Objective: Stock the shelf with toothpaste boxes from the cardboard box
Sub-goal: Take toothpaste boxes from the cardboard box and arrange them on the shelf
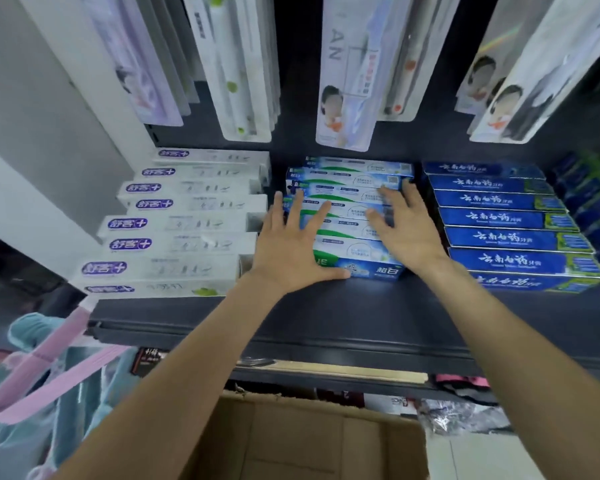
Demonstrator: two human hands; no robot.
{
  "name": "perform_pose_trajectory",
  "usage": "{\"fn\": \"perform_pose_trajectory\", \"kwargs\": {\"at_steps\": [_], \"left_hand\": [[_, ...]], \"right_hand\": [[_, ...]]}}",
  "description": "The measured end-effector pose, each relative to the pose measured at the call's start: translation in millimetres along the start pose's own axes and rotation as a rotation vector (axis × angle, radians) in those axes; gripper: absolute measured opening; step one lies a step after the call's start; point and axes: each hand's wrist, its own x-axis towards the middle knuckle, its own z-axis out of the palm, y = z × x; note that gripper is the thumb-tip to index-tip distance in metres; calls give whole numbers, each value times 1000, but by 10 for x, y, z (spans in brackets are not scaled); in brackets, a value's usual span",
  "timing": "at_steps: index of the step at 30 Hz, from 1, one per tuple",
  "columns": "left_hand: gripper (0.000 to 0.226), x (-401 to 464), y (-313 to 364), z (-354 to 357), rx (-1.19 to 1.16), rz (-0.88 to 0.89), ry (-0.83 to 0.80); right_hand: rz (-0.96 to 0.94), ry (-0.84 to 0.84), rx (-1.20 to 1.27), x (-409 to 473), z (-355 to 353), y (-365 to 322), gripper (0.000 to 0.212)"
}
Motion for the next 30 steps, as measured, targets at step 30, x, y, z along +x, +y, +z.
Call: {"fn": "perform_pose_trajectory", "kwargs": {"at_steps": [30], "left_hand": [[97, 8, 123, -11, -366, -70, 53]], "right_hand": [[15, -25, -228, 5, 41, -15, 61]]}}
